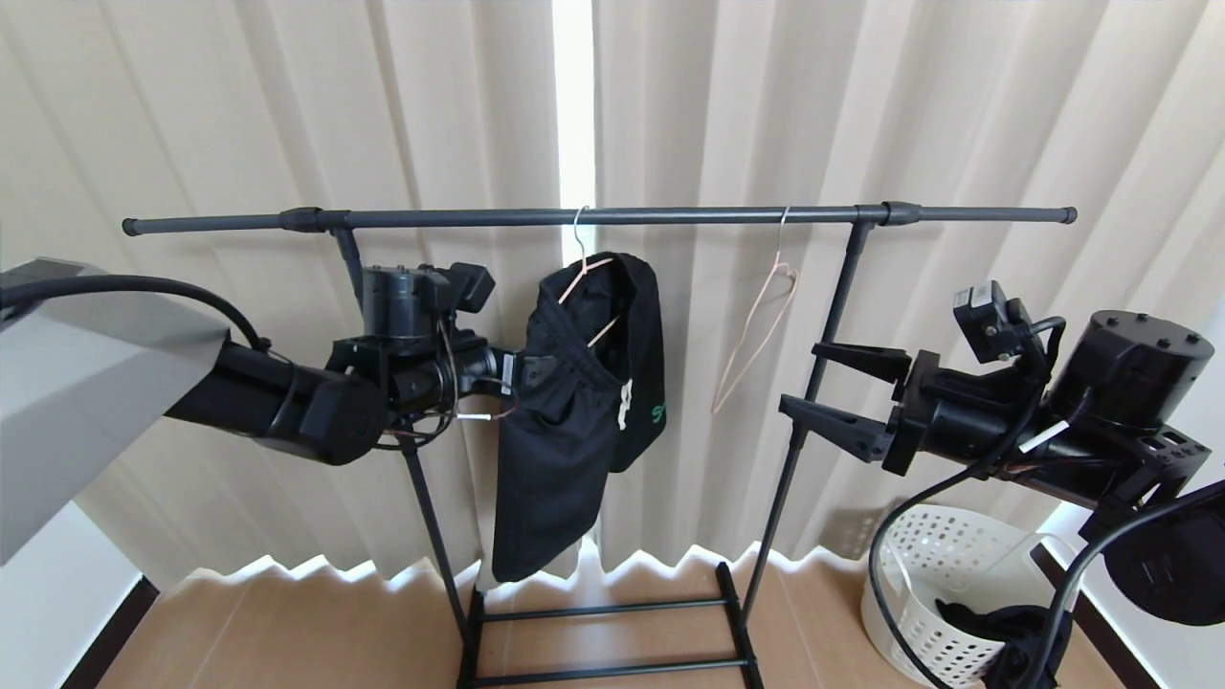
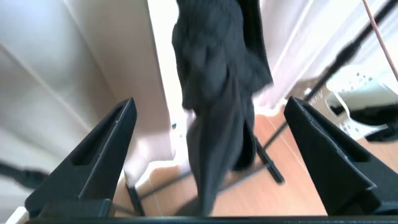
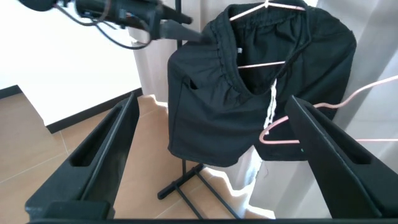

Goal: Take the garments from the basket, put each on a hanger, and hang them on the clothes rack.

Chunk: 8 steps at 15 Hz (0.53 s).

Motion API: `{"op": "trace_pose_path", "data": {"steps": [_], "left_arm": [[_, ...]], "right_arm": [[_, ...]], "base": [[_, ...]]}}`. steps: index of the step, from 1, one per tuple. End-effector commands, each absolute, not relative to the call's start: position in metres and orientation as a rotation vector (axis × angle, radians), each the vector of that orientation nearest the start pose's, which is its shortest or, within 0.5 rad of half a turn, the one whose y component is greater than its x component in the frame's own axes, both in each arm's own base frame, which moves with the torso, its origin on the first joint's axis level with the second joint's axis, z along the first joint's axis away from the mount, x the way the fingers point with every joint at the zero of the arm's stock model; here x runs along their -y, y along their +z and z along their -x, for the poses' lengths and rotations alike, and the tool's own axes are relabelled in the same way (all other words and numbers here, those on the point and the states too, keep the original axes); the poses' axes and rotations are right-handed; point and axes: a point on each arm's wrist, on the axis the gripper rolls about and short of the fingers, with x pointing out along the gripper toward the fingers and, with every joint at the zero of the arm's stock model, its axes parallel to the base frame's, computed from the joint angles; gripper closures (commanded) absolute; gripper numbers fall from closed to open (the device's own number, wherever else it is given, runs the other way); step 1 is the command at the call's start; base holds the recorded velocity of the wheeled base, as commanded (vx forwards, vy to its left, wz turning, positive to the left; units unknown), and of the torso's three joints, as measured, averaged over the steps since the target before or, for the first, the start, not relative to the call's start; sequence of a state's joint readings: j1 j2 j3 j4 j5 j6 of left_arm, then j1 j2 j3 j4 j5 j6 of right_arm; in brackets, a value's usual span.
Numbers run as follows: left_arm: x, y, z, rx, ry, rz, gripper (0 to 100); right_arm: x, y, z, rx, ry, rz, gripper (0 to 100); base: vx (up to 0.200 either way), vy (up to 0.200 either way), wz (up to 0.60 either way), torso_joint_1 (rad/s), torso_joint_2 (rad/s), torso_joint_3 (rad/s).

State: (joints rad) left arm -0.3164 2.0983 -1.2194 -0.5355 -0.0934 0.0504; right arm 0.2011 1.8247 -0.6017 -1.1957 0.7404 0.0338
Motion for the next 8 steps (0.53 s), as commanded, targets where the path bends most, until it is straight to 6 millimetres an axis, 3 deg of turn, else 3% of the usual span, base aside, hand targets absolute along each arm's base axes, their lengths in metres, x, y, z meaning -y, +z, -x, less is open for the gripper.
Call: {"op": "trace_pose_path", "data": {"steps": [1,2,4,6,8], "left_arm": [[0.121,0.141,-0.341,-0.353,-0.431,-0.077,0],[0.117,0.135,-0.329,-0.342,-0.43,-0.071,0],[0.085,0.128,-0.285,-0.247,-0.378,-0.059,0],[0.071,0.129,-0.254,-0.188,-0.361,-0.05,0],[0.052,0.132,-0.196,-0.137,-0.346,-0.048,0]], "right_arm": [[-0.071,0.158,-0.285,0.003,0.933,-0.027,0],[-0.067,0.162,-0.276,0.026,0.925,-0.02,0],[-0.05,0.187,-0.232,0.12,0.892,0.007,0],[-0.043,0.192,-0.195,0.141,0.881,0.014,0],[-0.026,0.19,-0.135,0.119,0.822,0.011,0]], "base": [[0.0,0.0,0.0,0.0,0.0,0.0],[0.0,0.0,0.0,0.0,0.0,0.0],[0.0,0.0,0.0,0.0,0.0,0.0],[0.0,0.0,0.0,0.0,0.0,0.0],[0.0,0.0,0.0,0.0,0.0,0.0]]}}
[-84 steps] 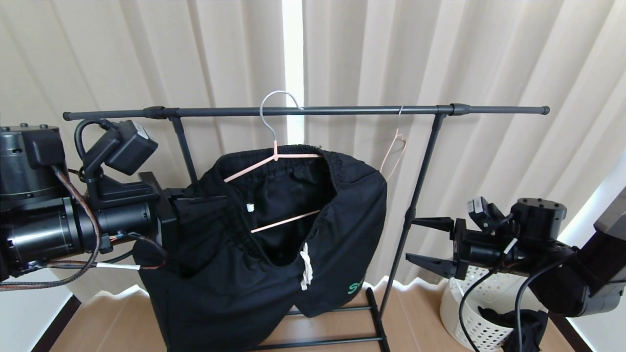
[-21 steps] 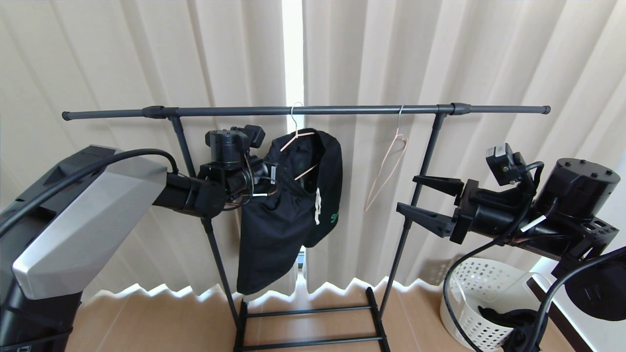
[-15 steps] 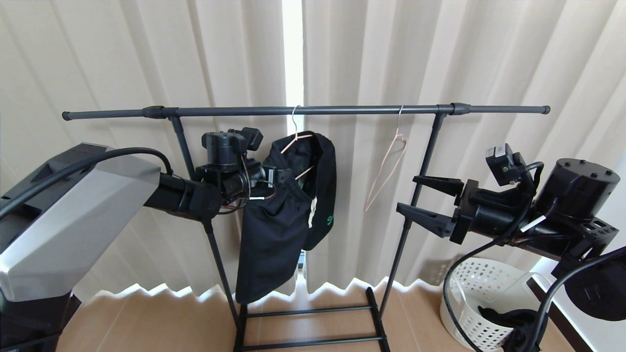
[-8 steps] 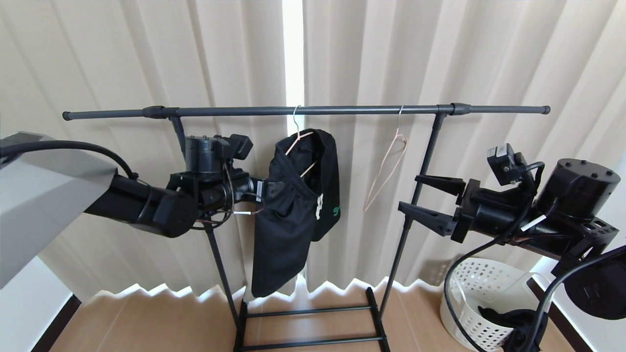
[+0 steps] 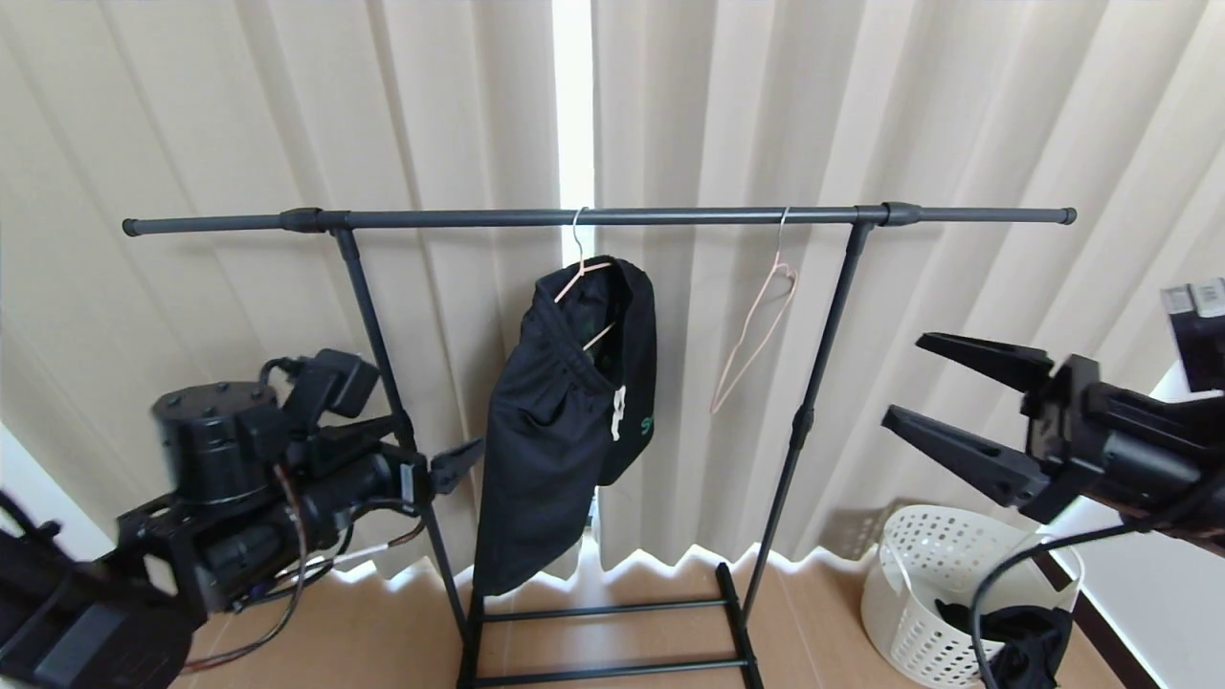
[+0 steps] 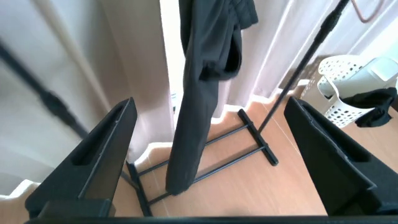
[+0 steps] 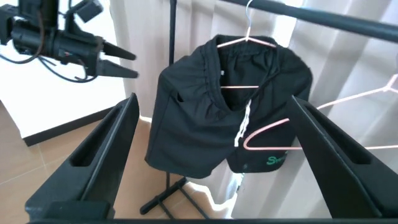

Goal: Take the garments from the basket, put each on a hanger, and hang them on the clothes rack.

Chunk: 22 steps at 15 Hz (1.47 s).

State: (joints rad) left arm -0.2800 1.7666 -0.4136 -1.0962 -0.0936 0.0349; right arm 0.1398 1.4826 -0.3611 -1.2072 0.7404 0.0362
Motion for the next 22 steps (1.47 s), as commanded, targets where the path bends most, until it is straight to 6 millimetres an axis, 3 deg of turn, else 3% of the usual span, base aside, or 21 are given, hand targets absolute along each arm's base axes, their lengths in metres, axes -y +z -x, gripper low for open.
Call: {"op": "trace_pose_path", "data": {"steps": [1,3,4,7,11,14,16,18,21,22], "left_arm": [[0.045,0.132,-0.174,-0.131,-0.335,-0.046,0],[0.033,0.127,-0.145,-0.126,-0.304,-0.041,0],[0.028,0.136,-0.129,-0.068,-0.293,-0.019,0],[0.022,0.126,-0.092,-0.221,-0.346,0.125,0],[0.019,0.124,-0.062,-0.204,-0.463,0.128,0],[0.016,0.113,-0.038,-0.233,-0.507,0.089,0],[0.014,0.11,-0.029,-0.218,-0.539,0.086,0],[0.012,0.105,-0.019,-0.214,-0.556,0.084,0],[0.01,0.102,-0.012,-0.188,-0.56,0.067,0],[0.009,0.101,-0.01,-0.181,-0.562,0.066,0]], "right_arm": [[-0.021,0.188,-0.115,0.089,0.792,0.002,0],[-0.017,0.183,-0.083,0.032,0.749,-0.018,0],[-0.016,0.172,-0.058,-0.029,0.705,-0.039,0],[-0.014,0.143,-0.014,-0.109,0.67,-0.064,0],[-0.013,0.104,-0.003,-0.134,0.496,-0.004,0],[-0.015,0.087,0.002,-0.126,0.34,0.097,0],[-0.016,0.082,0.005,-0.131,0.332,0.111,0],[-0.016,0.081,0.007,-0.144,0.442,0.099,0],[-0.013,0.082,0.011,-0.188,0.781,-0.005,0],[-0.012,0.081,0.014,-0.157,0.798,0.002,0]], "base": [[0.0,0.0,0.0,0.0,0.0,0.0],[0.0,0.0,0.0,0.0,0.0,0.0],[0.0,0.0,0.0,0.0,0.0,0.0],[0.0,0.0,0.0,0.0,0.0,0.0],[0.0,0.0,0.0,0.0,0.0,0.0],[0.0,0.0,0.0,0.0,0.0,0.0],[0.0,0.0,0.0,0.0,0.0,0.0],[0.0,0.0,0.0,0.0,0.0,0.0],[0.0,0.0,0.0,0.0,0.0,0.0],[0.0,0.0,0.0,0.0,0.0,0.0]]}}
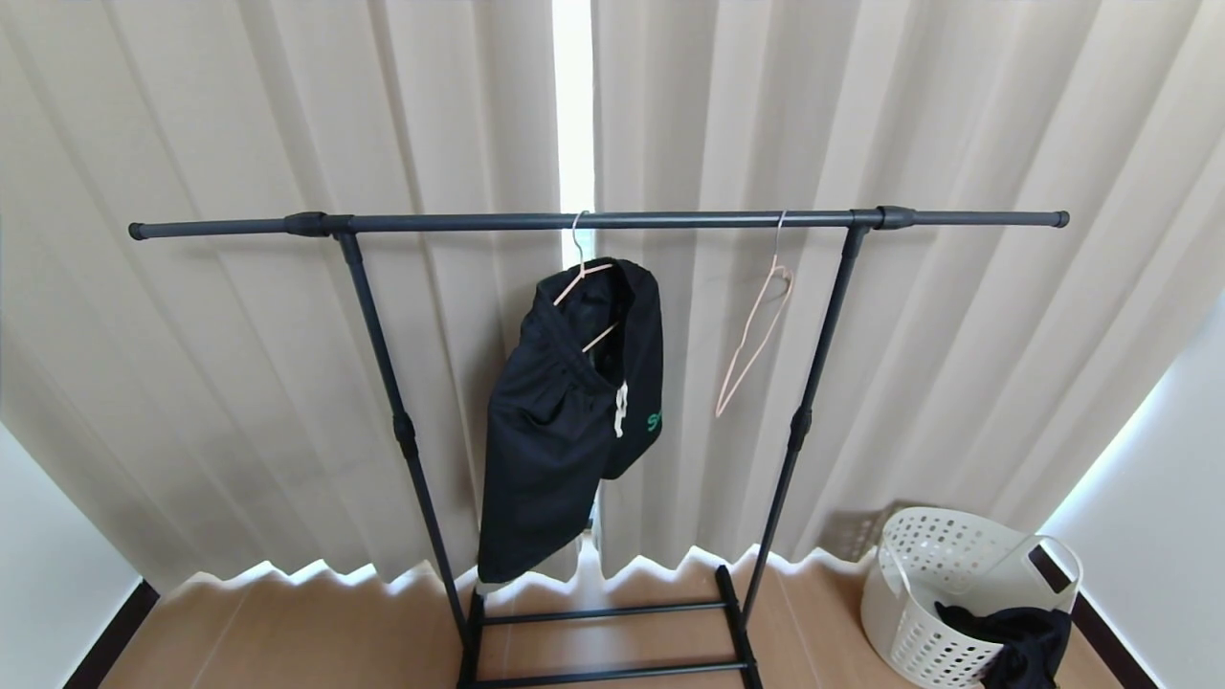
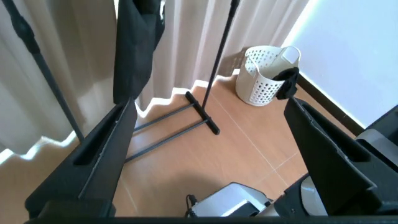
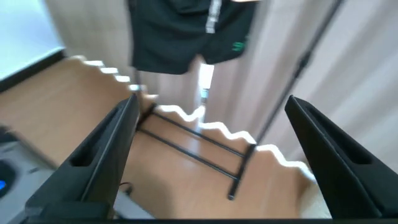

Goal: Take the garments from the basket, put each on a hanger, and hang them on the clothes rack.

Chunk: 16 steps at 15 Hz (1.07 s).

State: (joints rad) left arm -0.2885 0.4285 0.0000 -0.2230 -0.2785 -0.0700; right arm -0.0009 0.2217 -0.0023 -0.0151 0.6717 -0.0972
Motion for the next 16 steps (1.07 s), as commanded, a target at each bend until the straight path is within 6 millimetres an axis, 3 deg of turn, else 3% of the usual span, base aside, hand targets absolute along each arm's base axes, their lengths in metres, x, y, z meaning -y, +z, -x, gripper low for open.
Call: {"op": "trace_pose_path", "data": {"steps": [1,2,5,7,13,16], "left_arm": [[0.008,0.097,-0.006,-0.184,-0.565,0.066,0],[0.008,0.097,-0.003,-0.155,-0.571,0.066,0],[0.005,0.096,0.006,-0.035,-0.56,-0.026,0],[0.001,0.09,0.016,0.039,-0.5,-0.098,0],[0.002,0.087,0.013,-0.027,-0.243,-0.102,0],[0.004,0.084,0.023,0.093,-0.163,-0.108,0]], "right_arm": [[-0.011,0.079,0.021,-0.047,0.718,0.033,0],[-0.01,0.08,0.021,-0.008,0.499,0.059,0],[-0.006,0.078,0.023,0.024,0.226,0.063,0],[-0.005,0.077,0.023,0.02,0.188,0.066,0],[-0.005,0.077,0.023,0.016,0.188,0.077,0],[-0.005,0.077,0.023,0.016,0.19,0.077,0]], "base": [[0.0,0.0,0.0,0.0,0.0,0.0],[0.0,0.0,0.0,0.0,0.0,0.0],[0.0,0.0,0.0,0.0,0.0,0.0],[0.0,0.0,0.0,0.0,0.0,0.0],[0.0,0.0,0.0,0.0,0.0,0.0],[0.0,0.0,0.0,0.0,0.0,0.0]]}}
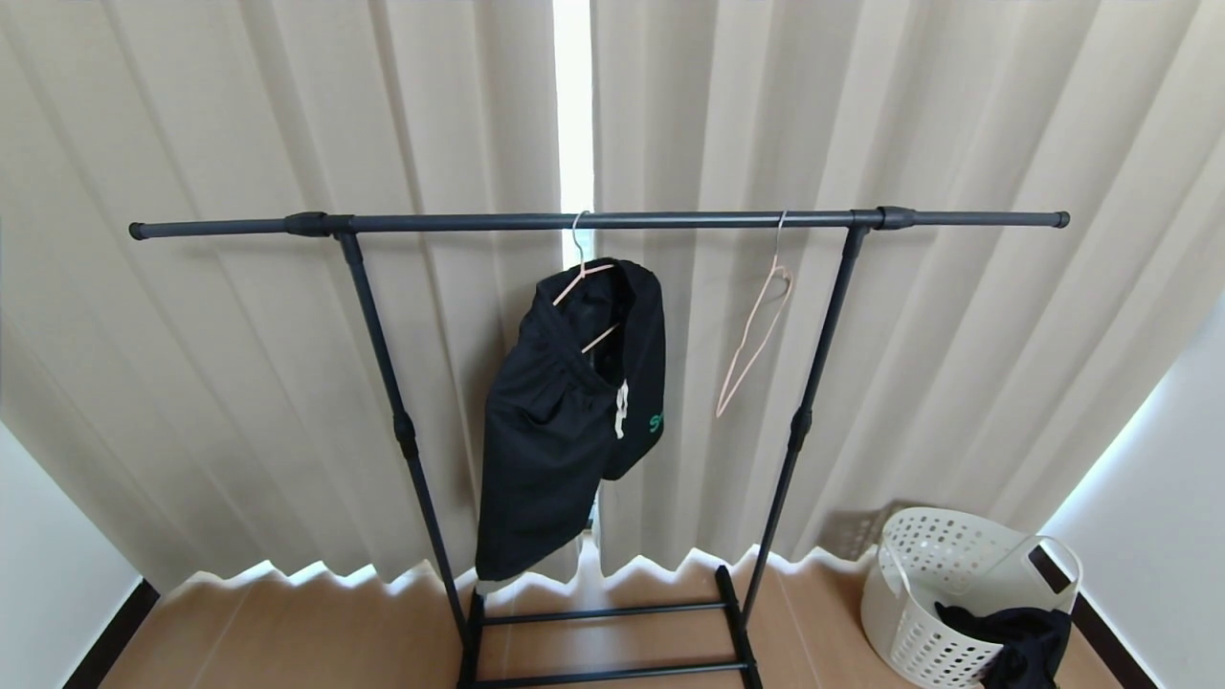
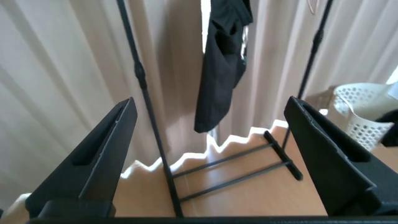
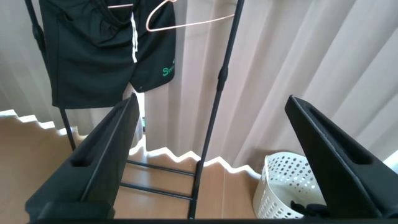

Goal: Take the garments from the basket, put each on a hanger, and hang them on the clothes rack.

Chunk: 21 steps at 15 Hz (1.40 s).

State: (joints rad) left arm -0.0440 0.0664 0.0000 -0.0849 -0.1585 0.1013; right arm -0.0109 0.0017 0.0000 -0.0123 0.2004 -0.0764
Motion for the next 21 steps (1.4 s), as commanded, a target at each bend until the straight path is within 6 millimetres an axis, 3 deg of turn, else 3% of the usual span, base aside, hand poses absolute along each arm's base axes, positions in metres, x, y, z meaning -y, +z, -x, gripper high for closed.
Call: {"op": "trace_pose_path", "data": {"steps": [1,12,21], "left_arm": [[0.0035,0.0841,0.0235,0.089,-0.163,-0.066,0],[0.0041,0.0842,0.0236,0.089,-0.193,-0.04,0],[0.004,0.0842,0.0236,0.089,-0.19,-0.044,0]], "right_arm": [[-0.0048,0.077,0.023,0.018,0.191,0.076,0],[-0.0047,0.0769,0.0232,0.019,0.205,0.069,0],[-0.0048,0.0766,0.0232,0.02,0.206,0.108,0]], "base": [[0.0,0.0,0.0,0.0,0.0,0.0],[0.0,0.0,0.0,0.0,0.0,0.0],[0.0,0.0,0.0,-0.146,0.34,0.185]]}}
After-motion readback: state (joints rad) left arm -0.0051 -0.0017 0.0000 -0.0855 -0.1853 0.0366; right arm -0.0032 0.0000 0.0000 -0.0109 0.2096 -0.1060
